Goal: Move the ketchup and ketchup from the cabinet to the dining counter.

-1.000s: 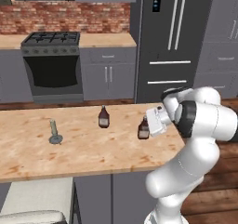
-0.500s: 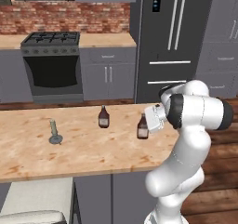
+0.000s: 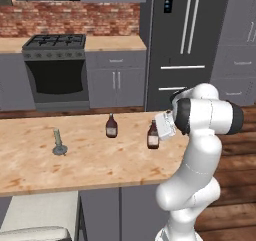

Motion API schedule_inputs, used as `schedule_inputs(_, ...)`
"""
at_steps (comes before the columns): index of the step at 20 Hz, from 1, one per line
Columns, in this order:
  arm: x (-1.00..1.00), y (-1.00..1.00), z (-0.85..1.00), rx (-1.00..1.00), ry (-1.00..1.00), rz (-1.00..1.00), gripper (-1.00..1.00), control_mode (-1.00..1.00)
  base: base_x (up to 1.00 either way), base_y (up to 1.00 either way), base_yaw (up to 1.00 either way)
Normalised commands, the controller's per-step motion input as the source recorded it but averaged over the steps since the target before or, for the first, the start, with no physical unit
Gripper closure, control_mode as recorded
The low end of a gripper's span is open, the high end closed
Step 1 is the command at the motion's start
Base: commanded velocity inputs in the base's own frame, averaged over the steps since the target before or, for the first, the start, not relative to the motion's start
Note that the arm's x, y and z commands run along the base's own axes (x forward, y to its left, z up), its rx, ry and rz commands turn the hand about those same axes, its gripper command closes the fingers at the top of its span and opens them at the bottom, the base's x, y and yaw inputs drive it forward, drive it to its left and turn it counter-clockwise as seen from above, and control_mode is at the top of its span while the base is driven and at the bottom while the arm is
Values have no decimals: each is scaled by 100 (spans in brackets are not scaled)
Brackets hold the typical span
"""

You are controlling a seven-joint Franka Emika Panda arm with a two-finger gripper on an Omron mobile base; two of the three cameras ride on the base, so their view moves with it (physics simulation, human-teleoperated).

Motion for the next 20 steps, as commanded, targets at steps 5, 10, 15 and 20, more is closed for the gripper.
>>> schedule_inputs(5, -34, 0, -41, 0, -12, 0, -100, -100, 0, 0, 0)
schedule_inputs(10, -43, 0, -35, 0, -18, 0, -100, -100, 0, 0, 0)
schedule_inputs(15, -40, 0, -23, 0, -21, 0, -100, -100, 0, 0, 0)
schedule_inputs(20, -30, 0, -9, -1, -25, 0, -100, -100, 0, 0, 0)
